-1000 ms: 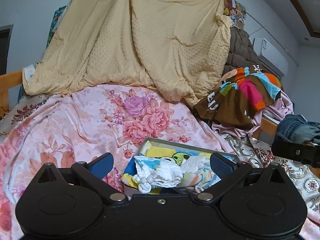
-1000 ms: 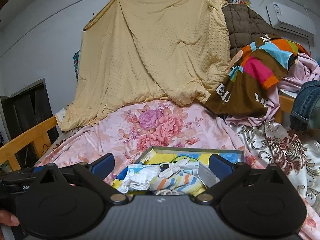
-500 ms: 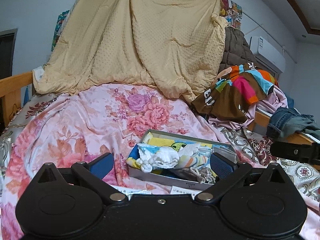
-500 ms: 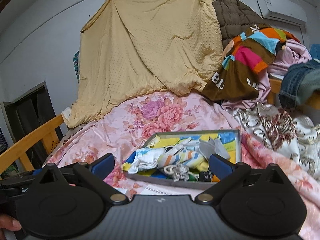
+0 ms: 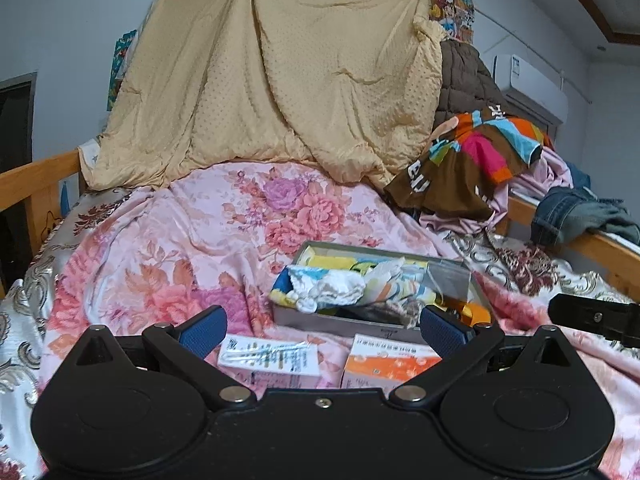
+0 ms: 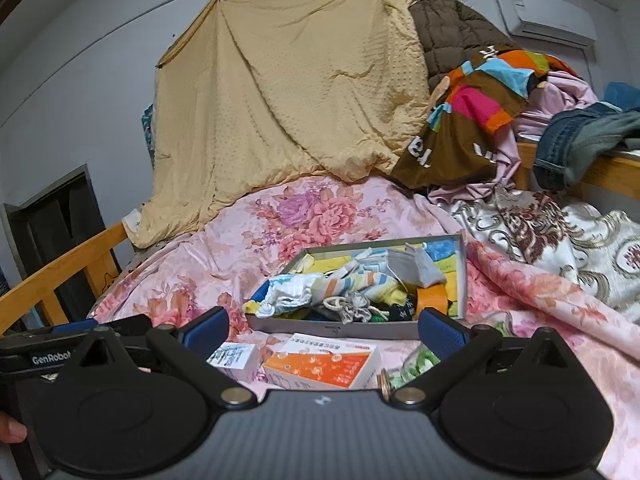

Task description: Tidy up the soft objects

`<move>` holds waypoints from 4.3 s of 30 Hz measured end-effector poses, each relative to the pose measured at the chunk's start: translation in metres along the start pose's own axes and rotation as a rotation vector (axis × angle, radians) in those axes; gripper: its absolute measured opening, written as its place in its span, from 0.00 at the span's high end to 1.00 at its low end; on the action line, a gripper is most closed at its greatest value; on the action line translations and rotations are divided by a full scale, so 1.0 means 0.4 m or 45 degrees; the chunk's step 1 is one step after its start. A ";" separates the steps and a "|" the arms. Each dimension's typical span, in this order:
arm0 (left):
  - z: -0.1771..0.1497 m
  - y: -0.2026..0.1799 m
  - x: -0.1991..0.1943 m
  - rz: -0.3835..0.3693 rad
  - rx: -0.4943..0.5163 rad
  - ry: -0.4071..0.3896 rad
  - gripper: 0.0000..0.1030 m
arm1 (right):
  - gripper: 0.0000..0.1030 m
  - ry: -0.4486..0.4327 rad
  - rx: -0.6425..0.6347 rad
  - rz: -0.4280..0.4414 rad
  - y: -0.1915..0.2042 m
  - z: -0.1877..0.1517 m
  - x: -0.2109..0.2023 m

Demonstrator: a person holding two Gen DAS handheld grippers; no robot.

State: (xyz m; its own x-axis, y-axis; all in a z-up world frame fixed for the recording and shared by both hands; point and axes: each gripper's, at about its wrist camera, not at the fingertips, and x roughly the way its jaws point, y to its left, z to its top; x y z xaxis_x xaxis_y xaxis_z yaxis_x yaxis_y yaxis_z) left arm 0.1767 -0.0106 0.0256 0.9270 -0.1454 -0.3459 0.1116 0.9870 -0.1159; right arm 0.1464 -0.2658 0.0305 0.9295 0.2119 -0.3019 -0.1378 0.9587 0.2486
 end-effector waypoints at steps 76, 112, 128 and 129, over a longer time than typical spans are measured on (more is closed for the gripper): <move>-0.222 0.068 -0.145 0.070 -0.053 0.047 0.01 | 0.00 0.026 -0.084 -0.104 0.076 -0.230 -0.074; -0.231 0.071 -0.145 0.057 -0.058 0.065 0.01 | 0.00 0.050 -0.096 -0.129 0.073 -0.234 -0.065; -0.232 0.073 -0.145 0.062 -0.055 0.067 0.01 | 0.00 0.055 -0.100 -0.131 0.071 -0.233 -0.064; -0.232 0.072 -0.145 0.062 -0.056 0.067 0.01 | 0.00 0.055 -0.100 -0.131 0.071 -0.233 -0.064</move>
State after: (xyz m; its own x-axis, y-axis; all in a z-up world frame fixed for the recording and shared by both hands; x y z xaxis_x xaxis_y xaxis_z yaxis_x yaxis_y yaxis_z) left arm 0.0928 0.0201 -0.0441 0.9108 -0.1019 -0.4001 0.0499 0.9891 -0.1384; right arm 0.0869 -0.2264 -0.0403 0.9247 0.1184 -0.3619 -0.0708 0.9873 0.1420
